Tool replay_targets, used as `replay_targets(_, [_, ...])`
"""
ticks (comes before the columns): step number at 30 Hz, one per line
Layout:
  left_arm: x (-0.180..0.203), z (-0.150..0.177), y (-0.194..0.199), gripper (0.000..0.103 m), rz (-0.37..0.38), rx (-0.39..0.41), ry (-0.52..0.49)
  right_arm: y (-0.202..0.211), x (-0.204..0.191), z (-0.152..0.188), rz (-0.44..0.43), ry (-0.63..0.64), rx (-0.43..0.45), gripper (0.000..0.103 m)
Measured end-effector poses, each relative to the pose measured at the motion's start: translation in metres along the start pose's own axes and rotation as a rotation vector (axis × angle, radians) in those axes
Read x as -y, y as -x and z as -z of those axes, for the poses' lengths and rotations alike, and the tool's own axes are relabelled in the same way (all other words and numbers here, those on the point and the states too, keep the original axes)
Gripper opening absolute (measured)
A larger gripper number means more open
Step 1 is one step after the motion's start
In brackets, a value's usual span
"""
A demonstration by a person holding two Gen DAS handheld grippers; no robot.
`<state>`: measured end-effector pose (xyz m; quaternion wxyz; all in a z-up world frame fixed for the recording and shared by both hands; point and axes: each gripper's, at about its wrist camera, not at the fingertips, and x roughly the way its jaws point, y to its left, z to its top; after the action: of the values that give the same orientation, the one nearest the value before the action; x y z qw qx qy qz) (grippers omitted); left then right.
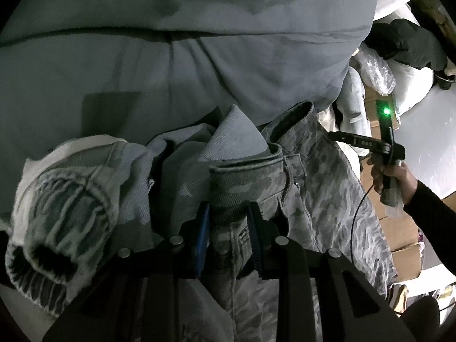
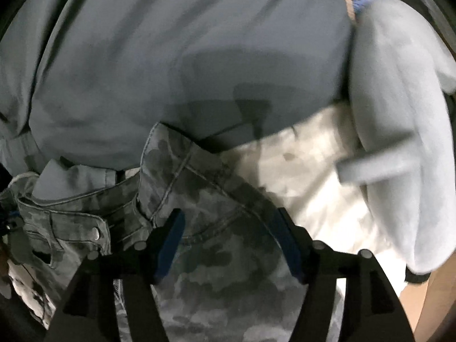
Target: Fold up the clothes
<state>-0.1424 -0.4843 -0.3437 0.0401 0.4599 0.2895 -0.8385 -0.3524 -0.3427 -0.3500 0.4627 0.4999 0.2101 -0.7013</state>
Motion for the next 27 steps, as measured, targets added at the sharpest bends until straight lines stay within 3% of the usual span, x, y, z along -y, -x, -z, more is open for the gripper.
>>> replay_targets(10, [-0.004, -0.008, -0.012, 0.027, 0.036, -0.015, 0.009, -0.023, -0.001, -0.012, 0.000, 0.077, -0.038, 0.062])
replay_targets(14, [-0.005, -0.012, -0.017, 0.042, 0.087, -0.034, 0.032, -0.030, 0.001, -0.015, -0.014, 0.092, -0.042, 0.063])
replay_targets(17, [-0.001, -0.011, -0.018, 0.043, 0.083, -0.040, 0.007, -0.034, 0.000, -0.017, -0.029, 0.113, -0.045, 0.065])
replay_targets(18, [0.000, -0.010, -0.017, 0.036, 0.075, -0.038, 0.000, -0.035, -0.001, -0.017, -0.035, 0.122, -0.044, 0.065])
replay_targets(19, [0.001, -0.010, -0.017, 0.019, 0.067, -0.036, -0.007, -0.037, -0.001, -0.018, -0.038, 0.129, -0.047, 0.066])
replay_targets(20, [0.000, -0.009, -0.016, 0.018, 0.062, -0.038, -0.008, -0.038, -0.001, -0.018, -0.040, 0.136, -0.049, 0.066])
replay_targets(21, [0.000, -0.008, -0.014, 0.016, 0.056, -0.039, -0.008, -0.040, -0.001, -0.018, -0.043, 0.143, -0.052, 0.063])
replay_targets(23, [0.004, -0.007, -0.007, 0.014, 0.045, -0.023, -0.013, -0.043, 0.000, -0.017, -0.022, 0.156, -0.069, 0.037])
replay_targets(24, [0.006, -0.006, -0.004, 0.014, 0.038, -0.015, -0.015, -0.044, 0.001, -0.017, -0.012, 0.162, -0.077, 0.018])
replay_targets(27, [0.008, -0.007, 0.013, 0.013, 0.016, 0.029, -0.004, -0.034, 0.007, -0.014, -0.024, 0.162, -0.061, 0.010])
